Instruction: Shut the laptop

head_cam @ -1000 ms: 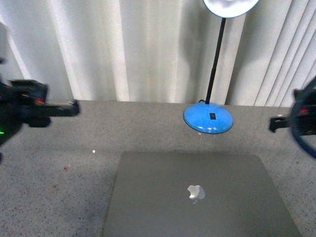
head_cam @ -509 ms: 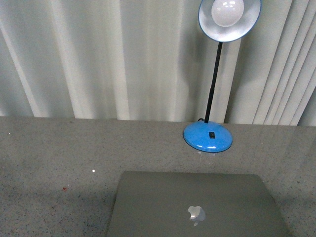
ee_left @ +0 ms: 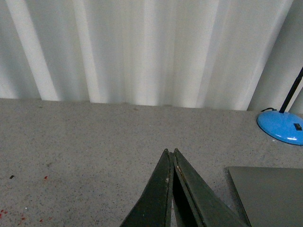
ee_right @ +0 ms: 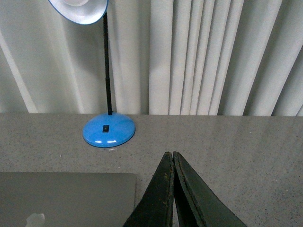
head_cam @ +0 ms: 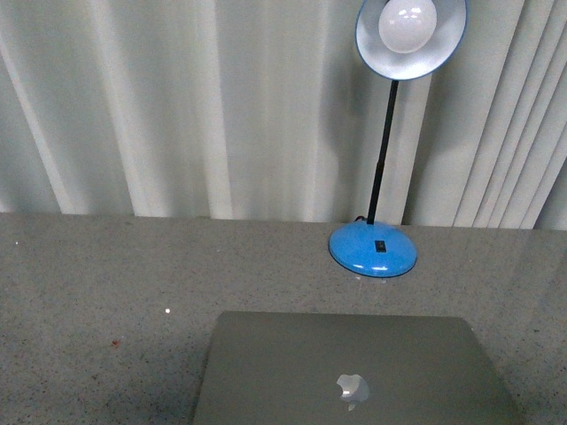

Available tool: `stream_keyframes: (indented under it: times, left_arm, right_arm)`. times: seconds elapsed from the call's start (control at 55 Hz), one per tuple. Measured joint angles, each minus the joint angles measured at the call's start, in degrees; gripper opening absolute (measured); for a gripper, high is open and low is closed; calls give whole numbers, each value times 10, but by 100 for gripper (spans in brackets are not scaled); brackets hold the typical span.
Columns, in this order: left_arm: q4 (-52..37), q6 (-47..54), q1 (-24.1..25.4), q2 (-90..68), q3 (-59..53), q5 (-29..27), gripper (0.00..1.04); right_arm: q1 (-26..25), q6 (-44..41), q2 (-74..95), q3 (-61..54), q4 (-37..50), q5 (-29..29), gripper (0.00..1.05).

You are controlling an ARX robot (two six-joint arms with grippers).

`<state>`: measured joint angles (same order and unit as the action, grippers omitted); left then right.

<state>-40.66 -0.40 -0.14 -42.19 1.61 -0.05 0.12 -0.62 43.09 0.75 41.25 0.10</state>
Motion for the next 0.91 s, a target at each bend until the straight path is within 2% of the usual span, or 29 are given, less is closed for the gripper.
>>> stream_keyframes:
  times: [0.473, 0.909]
  left_arm:
    - [157, 0, 0, 172, -1, 0, 4]
    - [263, 0, 0, 281, -1, 0, 4]
  right_arm:
    - [0, 0, -175, -4, -158, 0, 3]
    - [0, 0, -287, -4, -266, 0, 3]
